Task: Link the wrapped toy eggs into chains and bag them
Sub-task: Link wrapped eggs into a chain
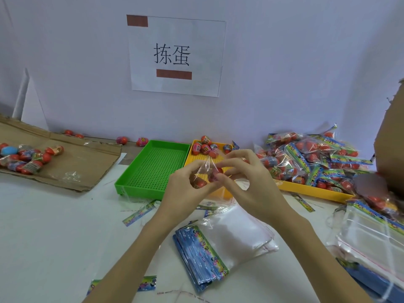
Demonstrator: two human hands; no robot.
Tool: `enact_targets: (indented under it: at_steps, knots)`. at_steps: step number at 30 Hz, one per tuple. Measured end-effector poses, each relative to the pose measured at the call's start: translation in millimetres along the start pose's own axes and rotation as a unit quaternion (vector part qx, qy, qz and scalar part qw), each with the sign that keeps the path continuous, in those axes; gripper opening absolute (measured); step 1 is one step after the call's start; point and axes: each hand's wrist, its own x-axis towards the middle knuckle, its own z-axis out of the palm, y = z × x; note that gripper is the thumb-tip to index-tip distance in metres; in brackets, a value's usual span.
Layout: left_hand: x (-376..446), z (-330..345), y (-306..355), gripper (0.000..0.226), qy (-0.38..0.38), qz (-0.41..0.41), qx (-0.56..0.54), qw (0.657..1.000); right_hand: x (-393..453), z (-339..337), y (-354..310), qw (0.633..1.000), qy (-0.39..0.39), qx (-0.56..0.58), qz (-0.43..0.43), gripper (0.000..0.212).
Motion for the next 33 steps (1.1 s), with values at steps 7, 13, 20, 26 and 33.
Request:
enact_targets:
  at_steps: [7,13,20,26,33]
  knots:
    - [0.7,1.6,-5.7,0.029,0.011,0.002,0.014,1.0,-1.7,7.1,4.6,0.995,0.028,-0.077,-0.058,0.028]
    - [4.4,1.2,-5.9,0.029,0.026,-0.007,-0.004,1.0,-2.9,13.9,4.8,0.98,0.11,-0.103,-0.127,0.016]
    - [2.2,1.3,-3.4,0.027,-0.001,-0.064,-0.026,0.998,-6.5,22.9,4.8,0.978,0.118,-0.069,-0.156,0.015]
    - [3.2,-4.2,-1.0,0.02,0.043,-0.063,-0.043,0.996,-5.9,22.5,4.9,0.971,0.182,-0.083,-0.134,0.019]
    - [4.9,-9.7,-4.3,0.029,0.082,-0.116,-0.087,0.986,13.4,27.0,17.5,0.985,0.165,-0.046,0.011,0.023]
